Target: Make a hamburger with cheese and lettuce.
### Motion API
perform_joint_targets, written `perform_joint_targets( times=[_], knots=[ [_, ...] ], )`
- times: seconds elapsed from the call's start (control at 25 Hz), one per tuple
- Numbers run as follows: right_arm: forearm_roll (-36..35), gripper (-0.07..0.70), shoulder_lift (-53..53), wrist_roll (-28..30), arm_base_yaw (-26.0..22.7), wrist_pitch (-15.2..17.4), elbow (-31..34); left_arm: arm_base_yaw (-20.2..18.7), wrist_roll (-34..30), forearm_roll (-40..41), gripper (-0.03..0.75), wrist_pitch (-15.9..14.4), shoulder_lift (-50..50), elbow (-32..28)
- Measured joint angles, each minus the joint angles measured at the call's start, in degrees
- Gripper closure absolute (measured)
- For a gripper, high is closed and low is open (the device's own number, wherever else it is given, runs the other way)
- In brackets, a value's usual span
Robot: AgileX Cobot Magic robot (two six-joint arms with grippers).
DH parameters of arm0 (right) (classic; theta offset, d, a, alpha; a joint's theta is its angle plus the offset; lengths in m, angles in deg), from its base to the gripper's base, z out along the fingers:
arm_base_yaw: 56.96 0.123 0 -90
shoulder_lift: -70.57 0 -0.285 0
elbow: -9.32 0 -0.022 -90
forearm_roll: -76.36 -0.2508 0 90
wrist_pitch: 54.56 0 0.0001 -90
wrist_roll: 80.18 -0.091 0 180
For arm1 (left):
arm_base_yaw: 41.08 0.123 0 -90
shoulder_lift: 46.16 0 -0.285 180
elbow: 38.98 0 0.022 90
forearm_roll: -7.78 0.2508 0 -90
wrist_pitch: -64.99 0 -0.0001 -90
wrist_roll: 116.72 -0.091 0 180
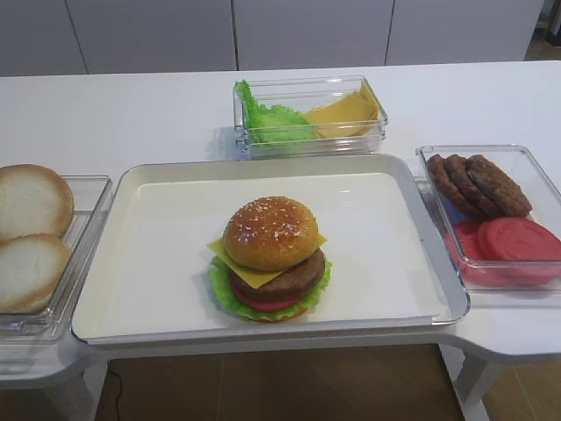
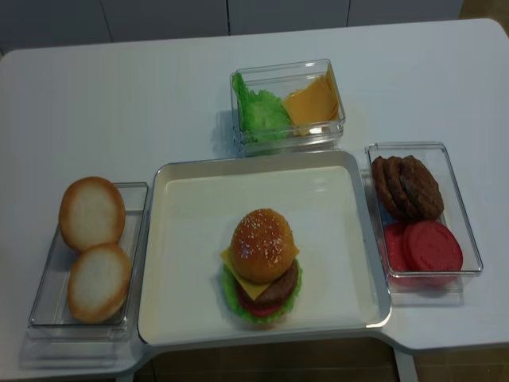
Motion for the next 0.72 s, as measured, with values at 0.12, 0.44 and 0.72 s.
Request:
perform_joint_targets(
  times=[0.12, 0.44, 0.72],
  knots=[
    [0.0, 0.604, 0.0, -0.1, 0.0, 0.0, 0.0, 0.0, 0.6, 0.0, 0.327, -0.1, -6.9, -3.1],
    [0.0, 0.604, 0.0, -0.1, 0.0, 0.0, 0.0, 0.1, 1.3, 0.0, 0.327, -0.5, -24.0, -10.0],
    [0.0, 0.604, 0.0, -0.1, 0.0, 0.0, 0.0, 0.1, 1.3, -0.1, 0.327, -0.9, -36.0, -15.1]
  ],
)
